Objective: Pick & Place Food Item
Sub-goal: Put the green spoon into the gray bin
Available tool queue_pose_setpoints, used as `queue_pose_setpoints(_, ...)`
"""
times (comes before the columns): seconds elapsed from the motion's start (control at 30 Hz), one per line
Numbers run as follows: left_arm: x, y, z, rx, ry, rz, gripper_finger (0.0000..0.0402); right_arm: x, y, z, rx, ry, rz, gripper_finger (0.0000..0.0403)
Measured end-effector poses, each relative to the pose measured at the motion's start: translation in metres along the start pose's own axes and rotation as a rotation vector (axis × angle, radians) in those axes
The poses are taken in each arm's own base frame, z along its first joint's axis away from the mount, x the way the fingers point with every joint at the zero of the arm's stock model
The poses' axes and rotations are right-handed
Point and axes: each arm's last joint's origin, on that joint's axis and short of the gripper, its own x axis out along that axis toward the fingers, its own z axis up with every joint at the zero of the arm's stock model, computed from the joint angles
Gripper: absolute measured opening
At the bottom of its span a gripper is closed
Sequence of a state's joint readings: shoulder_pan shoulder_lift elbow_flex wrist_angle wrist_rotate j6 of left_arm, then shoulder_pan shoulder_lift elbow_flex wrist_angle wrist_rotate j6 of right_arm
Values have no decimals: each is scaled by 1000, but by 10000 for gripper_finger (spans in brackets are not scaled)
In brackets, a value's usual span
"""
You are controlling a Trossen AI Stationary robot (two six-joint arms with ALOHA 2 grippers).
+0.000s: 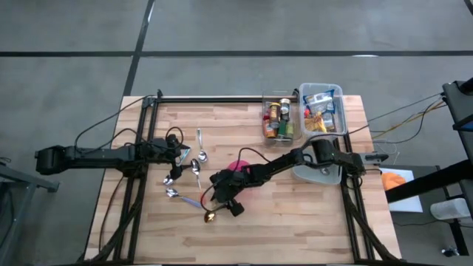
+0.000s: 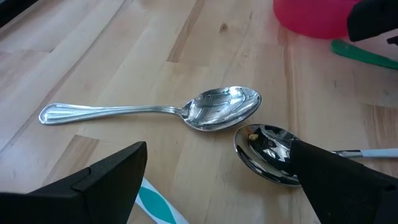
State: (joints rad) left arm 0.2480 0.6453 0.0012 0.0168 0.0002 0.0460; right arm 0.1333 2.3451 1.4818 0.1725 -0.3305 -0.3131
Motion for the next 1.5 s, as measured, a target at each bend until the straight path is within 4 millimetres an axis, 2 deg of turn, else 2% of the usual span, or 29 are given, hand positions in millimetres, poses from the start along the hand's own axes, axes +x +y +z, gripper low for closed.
queue_pose_setpoints(0.17, 0, 0, 0, 0, 0, 0, 396, 0, 1, -2, -10, 19, 3, 180)
queue_pose_setpoints(0.6, 0, 0, 0, 0, 0, 0, 396, -1, 2, -3, -15, 41, 36, 19)
queue_pose_setpoints(1.23, 0, 0, 0, 0, 0, 0, 396, -1, 2, 5, -12, 36, 31, 26)
queue_pose_setpoints(1.5, 0, 0, 0, 0, 0, 0, 396, -12, 4, 17, 27, 43, 12, 27)
